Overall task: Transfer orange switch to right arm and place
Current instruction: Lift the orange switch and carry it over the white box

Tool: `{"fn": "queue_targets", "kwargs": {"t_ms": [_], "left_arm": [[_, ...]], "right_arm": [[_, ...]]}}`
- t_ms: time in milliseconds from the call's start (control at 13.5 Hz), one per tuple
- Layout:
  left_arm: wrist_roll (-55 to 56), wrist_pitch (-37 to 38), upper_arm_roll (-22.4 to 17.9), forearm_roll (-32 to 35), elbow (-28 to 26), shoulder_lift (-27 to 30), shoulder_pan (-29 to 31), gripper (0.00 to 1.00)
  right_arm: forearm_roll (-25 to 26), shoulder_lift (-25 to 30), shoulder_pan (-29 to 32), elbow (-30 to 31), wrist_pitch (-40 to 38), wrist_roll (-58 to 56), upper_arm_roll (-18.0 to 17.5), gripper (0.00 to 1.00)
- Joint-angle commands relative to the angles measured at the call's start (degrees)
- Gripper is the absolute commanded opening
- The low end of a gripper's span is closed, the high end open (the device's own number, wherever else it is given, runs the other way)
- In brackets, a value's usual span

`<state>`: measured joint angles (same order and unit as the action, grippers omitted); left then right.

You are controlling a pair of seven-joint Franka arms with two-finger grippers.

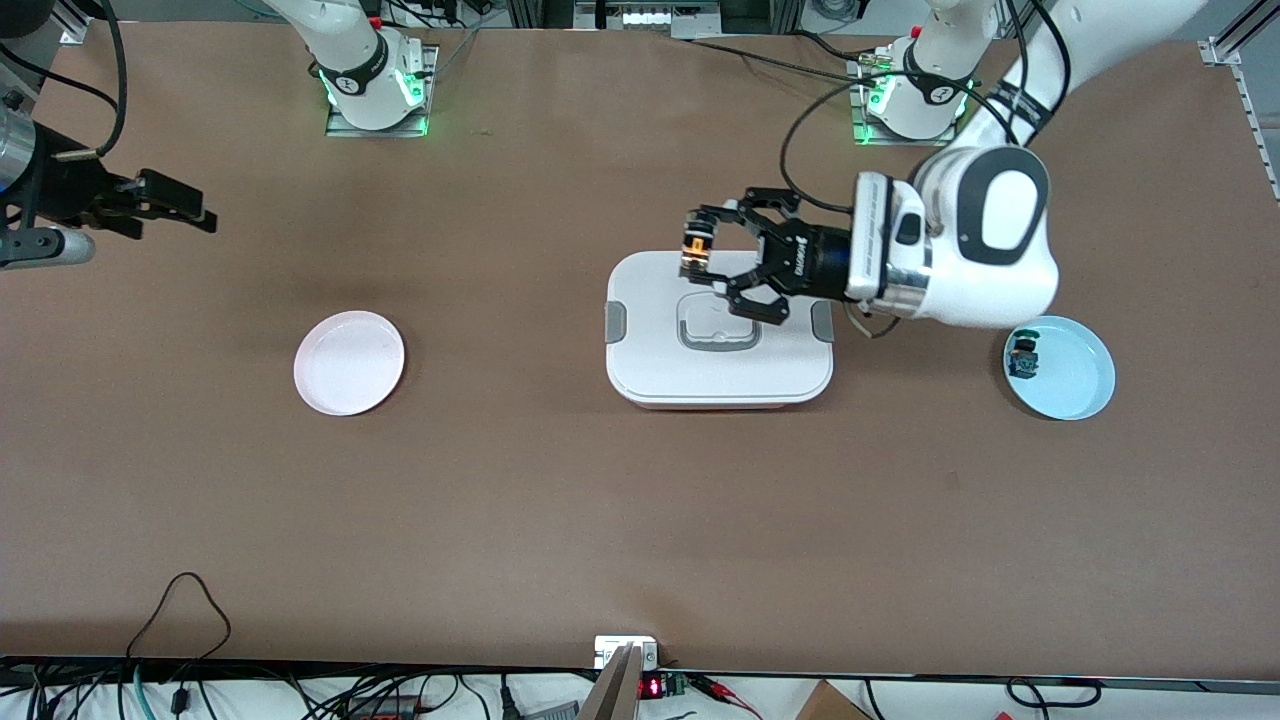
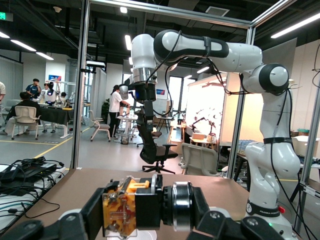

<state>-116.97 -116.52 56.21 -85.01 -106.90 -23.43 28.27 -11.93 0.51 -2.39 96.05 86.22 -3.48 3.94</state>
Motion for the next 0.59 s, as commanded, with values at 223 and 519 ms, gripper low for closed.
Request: {"fn": "queue_targets", "kwargs": {"t_ms": [223, 519], "left_arm": [[-0.1, -0.9, 1.0, -2.6, -2.2, 2.3, 1.6, 0.0], [-0.4, -0.8, 1.0, -2.6, -2.2, 2.3, 1.9, 0.0]], "right_arm": [[-26.2, -5.2, -0.1, -0.6, -1.8, -1.4, 0.1, 1.0], [-47.6, -8.7, -2.2, 1.1, -1.0, -1.4, 0.1, 1.0]]}}
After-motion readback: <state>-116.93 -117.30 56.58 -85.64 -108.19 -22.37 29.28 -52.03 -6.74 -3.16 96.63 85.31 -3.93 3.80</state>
